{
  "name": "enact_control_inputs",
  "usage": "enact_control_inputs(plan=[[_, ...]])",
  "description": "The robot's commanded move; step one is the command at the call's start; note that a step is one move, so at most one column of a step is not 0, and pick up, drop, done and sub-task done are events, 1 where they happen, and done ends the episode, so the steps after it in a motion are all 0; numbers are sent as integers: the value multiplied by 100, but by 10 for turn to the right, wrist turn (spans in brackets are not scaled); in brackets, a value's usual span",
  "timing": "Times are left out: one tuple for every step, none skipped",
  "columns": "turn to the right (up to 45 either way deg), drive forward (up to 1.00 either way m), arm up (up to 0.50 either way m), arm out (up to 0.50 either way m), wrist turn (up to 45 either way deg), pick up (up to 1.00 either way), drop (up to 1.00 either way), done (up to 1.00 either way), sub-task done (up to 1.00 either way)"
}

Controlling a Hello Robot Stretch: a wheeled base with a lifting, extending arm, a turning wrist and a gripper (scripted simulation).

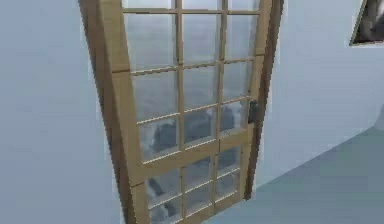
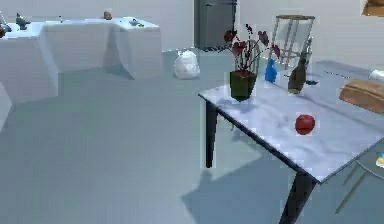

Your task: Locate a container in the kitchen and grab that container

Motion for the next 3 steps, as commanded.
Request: enact_control_inputs(plan=[[450,0,0,0,0,0,0,0,0],[180,0,0,0,0,0,0,0,0],[0,100,0,0,0,0,0,0,0]])
